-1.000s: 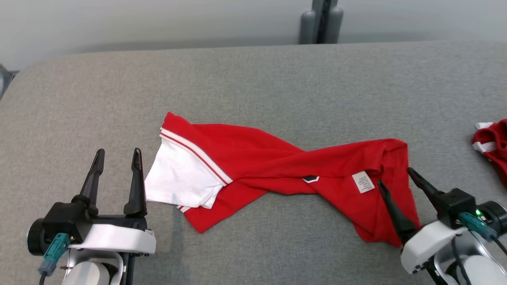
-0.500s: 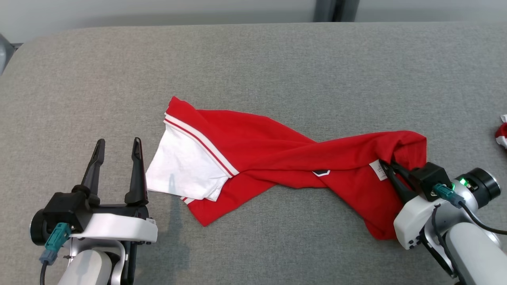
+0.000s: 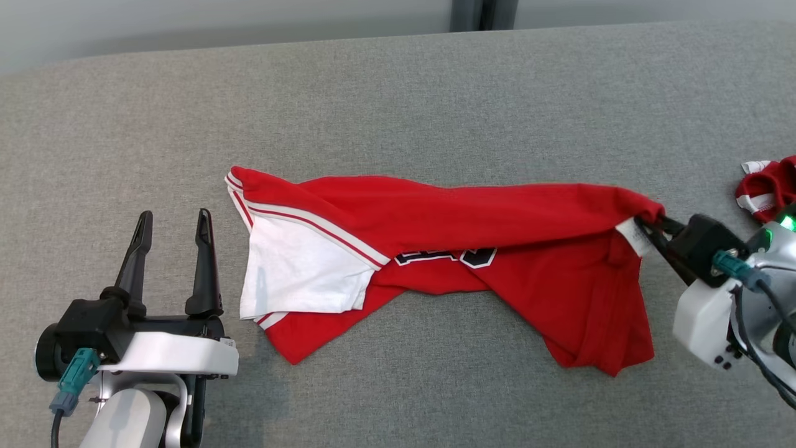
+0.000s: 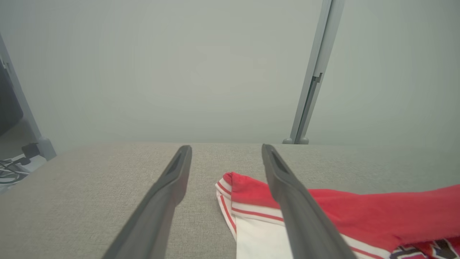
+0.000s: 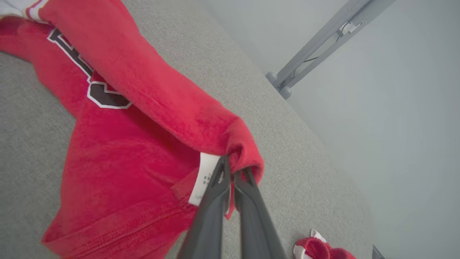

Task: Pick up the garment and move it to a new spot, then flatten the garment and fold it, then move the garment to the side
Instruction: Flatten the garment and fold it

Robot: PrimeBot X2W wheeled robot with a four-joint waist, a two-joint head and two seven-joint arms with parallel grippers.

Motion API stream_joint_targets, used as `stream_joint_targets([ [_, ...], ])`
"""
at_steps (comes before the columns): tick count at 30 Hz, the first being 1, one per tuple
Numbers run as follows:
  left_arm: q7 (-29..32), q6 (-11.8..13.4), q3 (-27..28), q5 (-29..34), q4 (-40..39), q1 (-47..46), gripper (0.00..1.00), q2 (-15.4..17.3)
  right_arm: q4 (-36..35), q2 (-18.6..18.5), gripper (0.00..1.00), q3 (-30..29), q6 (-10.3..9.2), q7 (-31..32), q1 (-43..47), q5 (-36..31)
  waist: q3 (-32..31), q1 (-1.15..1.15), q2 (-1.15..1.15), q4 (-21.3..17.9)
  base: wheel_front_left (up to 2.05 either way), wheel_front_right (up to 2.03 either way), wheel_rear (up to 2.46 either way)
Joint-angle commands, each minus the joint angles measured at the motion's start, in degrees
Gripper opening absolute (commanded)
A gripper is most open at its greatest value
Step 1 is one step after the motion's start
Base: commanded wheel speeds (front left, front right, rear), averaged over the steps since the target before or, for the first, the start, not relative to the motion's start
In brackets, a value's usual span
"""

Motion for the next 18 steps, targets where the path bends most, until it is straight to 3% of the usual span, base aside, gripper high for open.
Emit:
stream_joint_targets([
  [1,-0.4,-0.2,0.3,0.3,-0.2,-0.1,1.0,0.2,-0.5,-0.7,0.0,0.9,-0.04,1.2,-0.2,0.4,0.1,0.0,0.0,-0.1,0.0,0.0,0.0],
  [5,-0.4,-0.5,0.0,0.7,-0.3,-0.5,1.0,-0.1,-1.1,-2.5,0.0,4.2,-0.04,5.5,0.6,3.2,0.6,0.0,0.0,-0.1,0.0,0.0,0.0],
  [9,-0.4,-0.6,-0.2,0.7,-0.2,-0.6,1.0,-0.3,2.2,-0.8,0.0,5.1,-0.04,6.3,3.0,5.1,0.9,0.0,0.0,0.0,0.0,0.0,0.0],
  [10,-0.4,-0.6,-0.2,0.7,-0.2,-0.6,1.0,-0.3,3.0,0.1,0.11,4.6,-0.04,5.8,3.8,5.8,0.9,0.0,0.0,0.0,0.0,0.0,0.0],
  [11,-0.4,-0.6,-0.2,0.8,-0.2,-0.6,1.0,-0.3,3.6,1.1,0.42,3.9,-0.04,5.0,4.6,6.1,0.9,0.0,0.0,0.0,0.0,0.0,0.0],
  [12,-0.4,-0.6,-0.3,0.8,-0.2,-0.5,1.0,-0.2,4.2,2.2,1.0,2.8,-0.04,4.1,5.7,6.4,0.9,0.0,0.0,0.0,0.0,0.0,0.0],
  [18,-0.2,-0.1,-0.2,1.0,-0.7,0.3,1.0,0.2,6.4,10.0,1.0,-6.9,-0.04,-2.1,15.1,7.4,0.0,0.0,0.0,-0.5,0.0,0.0,0.0],
])
